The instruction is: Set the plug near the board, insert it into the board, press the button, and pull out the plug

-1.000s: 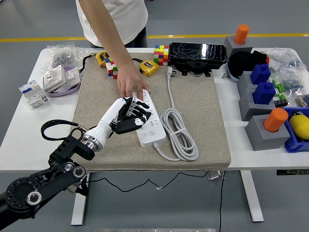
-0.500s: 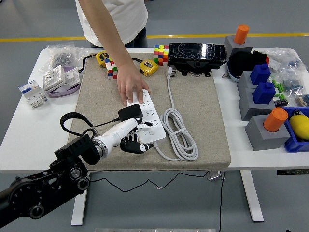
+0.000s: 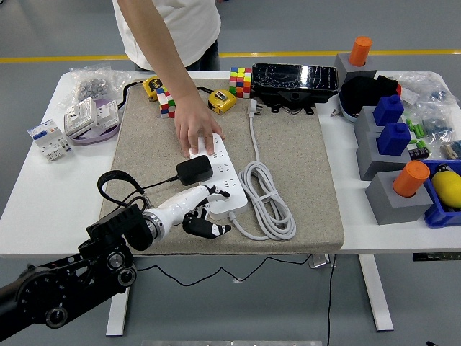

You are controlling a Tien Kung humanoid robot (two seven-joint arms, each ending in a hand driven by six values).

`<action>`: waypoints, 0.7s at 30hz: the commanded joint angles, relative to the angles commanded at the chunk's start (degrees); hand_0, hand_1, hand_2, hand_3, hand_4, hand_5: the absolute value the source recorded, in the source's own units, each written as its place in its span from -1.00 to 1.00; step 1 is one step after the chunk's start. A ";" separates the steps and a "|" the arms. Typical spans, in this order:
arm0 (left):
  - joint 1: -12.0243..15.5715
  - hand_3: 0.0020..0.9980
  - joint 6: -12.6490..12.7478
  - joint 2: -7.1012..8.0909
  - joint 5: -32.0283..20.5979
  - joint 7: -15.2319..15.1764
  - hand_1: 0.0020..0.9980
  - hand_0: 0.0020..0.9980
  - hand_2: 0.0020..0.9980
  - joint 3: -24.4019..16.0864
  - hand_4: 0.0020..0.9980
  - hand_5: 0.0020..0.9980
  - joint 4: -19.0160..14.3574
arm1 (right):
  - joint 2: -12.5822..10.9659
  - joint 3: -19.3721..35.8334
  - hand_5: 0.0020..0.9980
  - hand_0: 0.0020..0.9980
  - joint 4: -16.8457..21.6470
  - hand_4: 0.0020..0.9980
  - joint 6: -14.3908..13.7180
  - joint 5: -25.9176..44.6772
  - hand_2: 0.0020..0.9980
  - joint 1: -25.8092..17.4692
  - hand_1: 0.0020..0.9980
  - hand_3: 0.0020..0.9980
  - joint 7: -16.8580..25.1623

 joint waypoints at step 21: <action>0.34 0.23 10.35 0.18 -9.85 -12.99 -0.85 -0.75 -0.72 -0.41 0.61 -0.38 1.55 | -0.11 0.01 -0.15 0.08 0.04 0.81 -0.01 -0.02 0.33 -0.05 0.29 0.13 0.02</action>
